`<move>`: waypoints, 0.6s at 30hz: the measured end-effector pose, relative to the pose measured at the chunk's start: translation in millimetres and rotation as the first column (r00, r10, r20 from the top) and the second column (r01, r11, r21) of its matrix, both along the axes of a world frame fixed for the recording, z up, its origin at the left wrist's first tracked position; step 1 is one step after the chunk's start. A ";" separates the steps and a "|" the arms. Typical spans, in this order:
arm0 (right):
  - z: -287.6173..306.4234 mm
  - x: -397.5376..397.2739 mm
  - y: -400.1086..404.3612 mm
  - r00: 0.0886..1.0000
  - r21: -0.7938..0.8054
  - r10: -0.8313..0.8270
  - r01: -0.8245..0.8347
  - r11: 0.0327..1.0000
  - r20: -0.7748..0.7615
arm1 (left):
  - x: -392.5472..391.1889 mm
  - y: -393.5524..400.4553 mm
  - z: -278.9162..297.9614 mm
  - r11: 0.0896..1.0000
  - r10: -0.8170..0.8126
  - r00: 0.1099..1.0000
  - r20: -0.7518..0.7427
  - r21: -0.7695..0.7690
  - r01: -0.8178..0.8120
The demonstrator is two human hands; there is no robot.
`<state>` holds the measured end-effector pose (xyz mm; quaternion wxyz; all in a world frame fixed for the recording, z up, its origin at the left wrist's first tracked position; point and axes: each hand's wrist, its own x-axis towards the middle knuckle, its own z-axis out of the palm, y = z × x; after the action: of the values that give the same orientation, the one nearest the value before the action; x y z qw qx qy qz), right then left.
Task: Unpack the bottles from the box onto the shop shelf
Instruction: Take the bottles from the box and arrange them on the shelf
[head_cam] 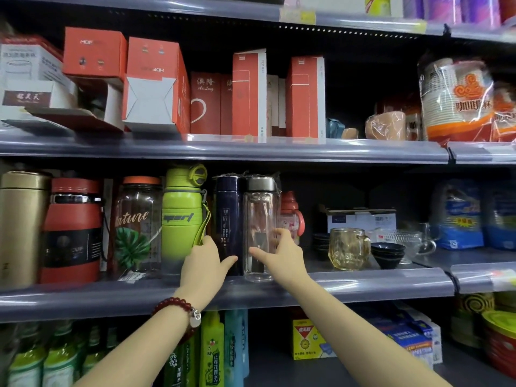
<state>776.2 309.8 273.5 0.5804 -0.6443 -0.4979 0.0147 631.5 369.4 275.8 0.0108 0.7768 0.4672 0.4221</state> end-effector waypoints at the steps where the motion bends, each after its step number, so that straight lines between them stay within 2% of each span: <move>1: -1.2 -0.5 0.6 1.000 -0.006 -0.022 0.022 1.000 0.019 | -2.7 0.0 -3.2 1.000 -0.022 0.999 0.025 0.012 0.021; 5: -2.3 -1.4 -3.4 0.991 0.011 -0.090 0.089 0.996 0.096 | -17.7 -1.5 -7.0 0.991 -0.119 0.988 0.095 0.066 0.113; 11: -6.0 -13.5 -18.2 0.958 0.134 -0.189 0.163 0.977 0.214 | -42.9 -5.9 -1.8 0.980 -0.162 0.985 0.063 0.129 0.153; 18: -13.9 -72.1 -23.3 0.930 0.085 -0.077 0.049 0.995 0.360 | -109.7 -12.8 -11.3 0.985 -0.083 0.995 -0.053 0.145 0.090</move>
<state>704.1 286.5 259.6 0.5022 -0.6296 -0.5756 -0.1415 521.8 356.6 264.5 -0.0392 0.8046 0.4010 0.4361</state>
